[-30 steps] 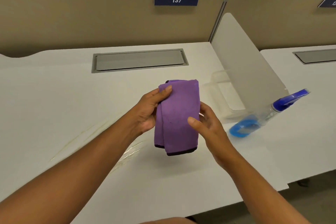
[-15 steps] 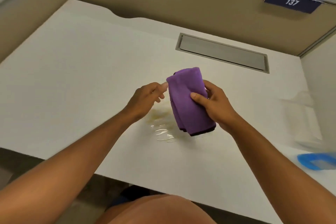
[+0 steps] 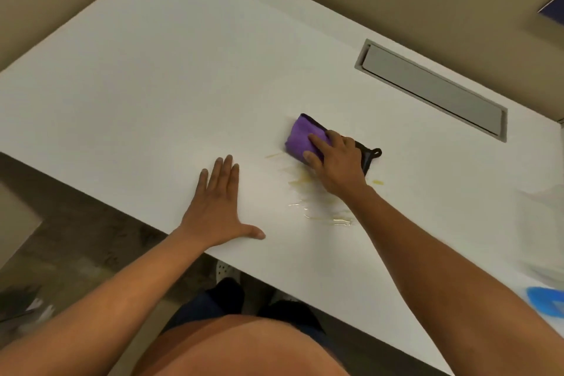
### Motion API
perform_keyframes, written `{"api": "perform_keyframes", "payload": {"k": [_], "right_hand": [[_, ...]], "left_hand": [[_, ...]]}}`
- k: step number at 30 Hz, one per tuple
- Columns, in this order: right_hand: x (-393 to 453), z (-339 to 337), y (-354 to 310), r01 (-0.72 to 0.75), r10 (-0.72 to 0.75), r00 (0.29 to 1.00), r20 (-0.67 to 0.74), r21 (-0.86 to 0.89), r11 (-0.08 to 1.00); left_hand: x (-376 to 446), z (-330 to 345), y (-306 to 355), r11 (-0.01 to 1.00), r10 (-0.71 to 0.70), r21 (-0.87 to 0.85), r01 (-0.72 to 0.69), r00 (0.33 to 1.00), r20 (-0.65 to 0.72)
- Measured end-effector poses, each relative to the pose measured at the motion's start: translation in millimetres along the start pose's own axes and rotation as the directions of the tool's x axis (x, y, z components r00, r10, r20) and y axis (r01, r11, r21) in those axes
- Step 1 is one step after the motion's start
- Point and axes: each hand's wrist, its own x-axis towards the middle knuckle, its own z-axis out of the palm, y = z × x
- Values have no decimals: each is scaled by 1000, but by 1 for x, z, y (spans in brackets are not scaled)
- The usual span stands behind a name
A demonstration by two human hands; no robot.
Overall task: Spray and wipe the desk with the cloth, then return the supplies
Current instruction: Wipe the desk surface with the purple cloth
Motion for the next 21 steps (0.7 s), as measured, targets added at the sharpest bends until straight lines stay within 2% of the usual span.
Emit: {"api": "perform_keyframes", "payload": {"k": [2,6,9,14,17,21], "right_hand": [[3,5,-1,-24,24,999,-44,6,1000],[26,16,-5,6,-2,997,74,-61,998],[34,26,-21,7,-4,998,68,-44,999],[-15,43,-42,225,-220,968,124,-27,974],[-70,47,-20,292,-291,944,153,17,956],[-82,35,36,193,-189,971,148,-9,981]], "left_hand": [[1,-2,2,1000,0,-7,0,1000,-1],[0,-5,4,1000,-7,-2,7,1000,-4],[0,-6,6,1000,-26,4,26,1000,-9],[-3,-8,6,1000,-14,1,14,1000,-23],[-4,-8,6,1000,-30,-10,29,999,-25],[-4,-10,8,999,-32,-26,31,999,-16]]}}
